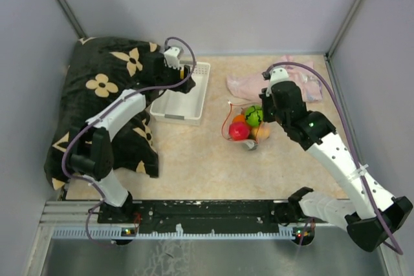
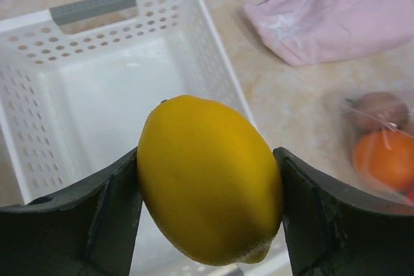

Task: Place the food in the zip-top bag and seal the zipper
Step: Place the fake fruit in the zipper food storage bag.

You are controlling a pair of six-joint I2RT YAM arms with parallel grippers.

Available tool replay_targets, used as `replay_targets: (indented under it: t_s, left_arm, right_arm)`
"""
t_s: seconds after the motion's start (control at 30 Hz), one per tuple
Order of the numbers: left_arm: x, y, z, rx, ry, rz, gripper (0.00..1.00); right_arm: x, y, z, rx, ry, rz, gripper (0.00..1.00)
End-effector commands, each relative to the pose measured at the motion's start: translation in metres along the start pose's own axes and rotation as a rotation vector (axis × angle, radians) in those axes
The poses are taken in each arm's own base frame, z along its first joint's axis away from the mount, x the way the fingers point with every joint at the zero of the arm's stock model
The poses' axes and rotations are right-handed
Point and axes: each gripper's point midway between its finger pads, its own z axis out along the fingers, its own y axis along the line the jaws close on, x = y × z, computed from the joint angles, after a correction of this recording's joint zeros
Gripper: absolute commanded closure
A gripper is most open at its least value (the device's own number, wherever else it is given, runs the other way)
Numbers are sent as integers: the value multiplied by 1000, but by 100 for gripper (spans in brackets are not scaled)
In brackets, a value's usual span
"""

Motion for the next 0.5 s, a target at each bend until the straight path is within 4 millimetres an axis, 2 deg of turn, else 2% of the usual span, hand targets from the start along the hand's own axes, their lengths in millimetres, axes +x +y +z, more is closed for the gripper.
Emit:
replay_targets:
  t_s: [0.0,0.1,0.17,0.37,0.47]
  left_arm:
    - [-12,-44,-35,120,-86,-73,49]
    - [-16,-78,-60,218,-146,-92,49]
    - [-10,-102,-72,268,-155,-91,48]
    - [-3,-159,-102,375,-186,-86,48]
    - [-2,-179,-114,420,-207,-88,47]
  right_arm:
    - [-20,-1,-9,-14,-84,32,94]
    - [-19,-1,-9,-16,-86,36,94]
    - [-19,0,-9,-21,-87,41,94]
    - [-22,5,-9,-43,-95,55,94]
    - [-20,5,-8,-43,-88,53,94]
